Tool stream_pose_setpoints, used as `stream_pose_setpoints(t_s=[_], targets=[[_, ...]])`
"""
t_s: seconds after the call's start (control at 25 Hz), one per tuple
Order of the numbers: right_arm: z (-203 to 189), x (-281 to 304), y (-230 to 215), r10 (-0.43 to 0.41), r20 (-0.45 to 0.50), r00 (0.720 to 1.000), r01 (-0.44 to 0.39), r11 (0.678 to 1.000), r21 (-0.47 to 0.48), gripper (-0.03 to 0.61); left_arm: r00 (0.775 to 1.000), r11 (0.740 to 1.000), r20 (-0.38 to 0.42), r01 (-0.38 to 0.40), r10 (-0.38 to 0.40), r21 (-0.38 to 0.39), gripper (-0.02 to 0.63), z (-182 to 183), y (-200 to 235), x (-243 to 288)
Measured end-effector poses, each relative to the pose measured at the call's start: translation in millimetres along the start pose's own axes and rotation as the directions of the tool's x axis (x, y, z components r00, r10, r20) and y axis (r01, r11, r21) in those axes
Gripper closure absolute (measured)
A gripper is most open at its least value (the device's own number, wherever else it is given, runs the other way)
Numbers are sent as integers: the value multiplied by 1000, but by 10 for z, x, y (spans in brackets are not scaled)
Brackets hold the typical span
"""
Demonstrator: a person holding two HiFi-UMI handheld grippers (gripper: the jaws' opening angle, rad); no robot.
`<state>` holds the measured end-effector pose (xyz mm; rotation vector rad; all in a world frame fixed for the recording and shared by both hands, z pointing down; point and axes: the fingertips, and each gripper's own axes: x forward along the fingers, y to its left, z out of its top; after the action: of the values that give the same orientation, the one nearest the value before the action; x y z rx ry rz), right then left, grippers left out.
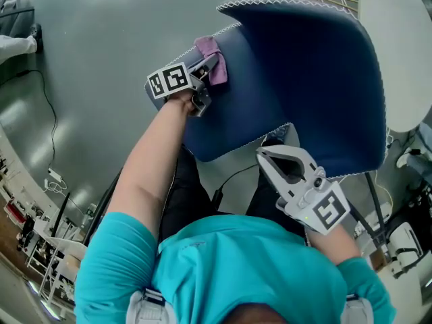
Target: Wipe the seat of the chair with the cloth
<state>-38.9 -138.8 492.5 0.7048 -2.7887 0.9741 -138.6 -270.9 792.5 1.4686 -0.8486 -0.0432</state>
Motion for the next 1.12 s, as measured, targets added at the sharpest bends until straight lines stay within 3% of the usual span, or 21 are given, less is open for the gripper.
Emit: stream_pose_setpoints(t_s=[1.12], targets=[[25,-286,-34,-14,32,999,13,1000,11,581,999,1000,-48,7,-6,17,549,-47,-471,798]])
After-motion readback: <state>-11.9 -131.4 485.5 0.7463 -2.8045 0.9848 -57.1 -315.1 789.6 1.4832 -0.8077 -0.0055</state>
